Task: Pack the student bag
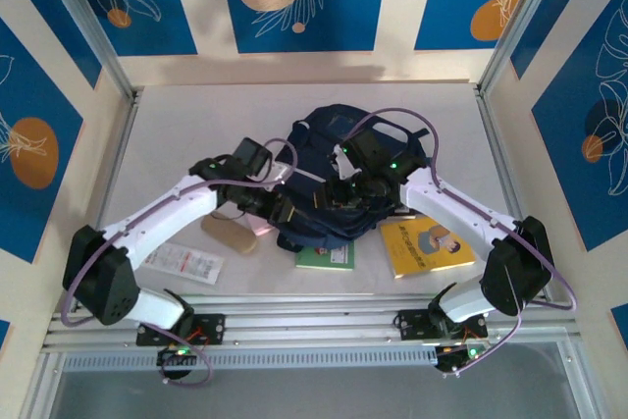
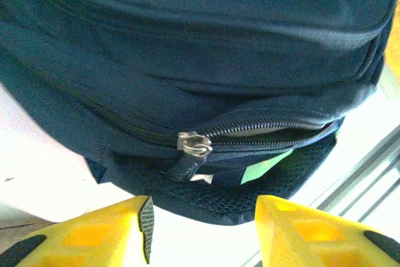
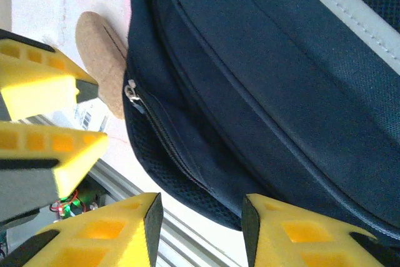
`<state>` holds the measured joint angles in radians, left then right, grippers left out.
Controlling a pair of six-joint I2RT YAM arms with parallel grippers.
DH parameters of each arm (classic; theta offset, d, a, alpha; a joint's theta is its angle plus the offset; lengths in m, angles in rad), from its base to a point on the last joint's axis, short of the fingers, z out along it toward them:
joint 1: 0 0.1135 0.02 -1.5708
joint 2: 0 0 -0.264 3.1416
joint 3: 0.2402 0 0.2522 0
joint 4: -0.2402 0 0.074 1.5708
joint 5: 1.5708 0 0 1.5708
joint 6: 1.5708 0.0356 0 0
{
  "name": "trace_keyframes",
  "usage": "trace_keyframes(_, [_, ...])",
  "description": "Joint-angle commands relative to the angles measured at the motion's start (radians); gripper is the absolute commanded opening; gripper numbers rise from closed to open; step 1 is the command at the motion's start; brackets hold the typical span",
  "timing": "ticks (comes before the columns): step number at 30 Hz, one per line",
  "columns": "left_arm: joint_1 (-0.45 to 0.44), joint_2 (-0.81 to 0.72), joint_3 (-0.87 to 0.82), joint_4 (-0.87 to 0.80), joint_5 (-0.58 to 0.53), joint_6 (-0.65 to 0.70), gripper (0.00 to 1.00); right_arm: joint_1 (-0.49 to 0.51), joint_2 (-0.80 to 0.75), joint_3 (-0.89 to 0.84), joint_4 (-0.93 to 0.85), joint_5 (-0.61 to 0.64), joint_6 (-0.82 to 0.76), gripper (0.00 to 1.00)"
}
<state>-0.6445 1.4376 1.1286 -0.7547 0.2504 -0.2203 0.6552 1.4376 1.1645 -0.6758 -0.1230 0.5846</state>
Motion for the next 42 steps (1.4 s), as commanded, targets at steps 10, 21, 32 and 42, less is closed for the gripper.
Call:
trace_keyframes(10, [-0.089,0.096,0.064,-0.026,-0.235,0.025,0.47,-0.025,-0.008,-0.053,0.068,-0.052,-0.028,0.4])
trace_keyframes(21, [-0.116,0.189,0.094,-0.006,-0.293,-0.005,0.28,-0.052,-0.02,-0.111,0.104,-0.087,-0.025,0.4])
trace_keyframes(32, [-0.116,0.139,0.13,-0.013,-0.294,0.01,0.0,-0.023,-0.02,-0.12,0.078,-0.041,-0.055,0.4])
trace_keyframes(42, [-0.101,0.09,0.076,0.044,-0.192,0.01,0.0,-0.033,-0.044,-0.161,0.138,-0.063,-0.057,0.42])
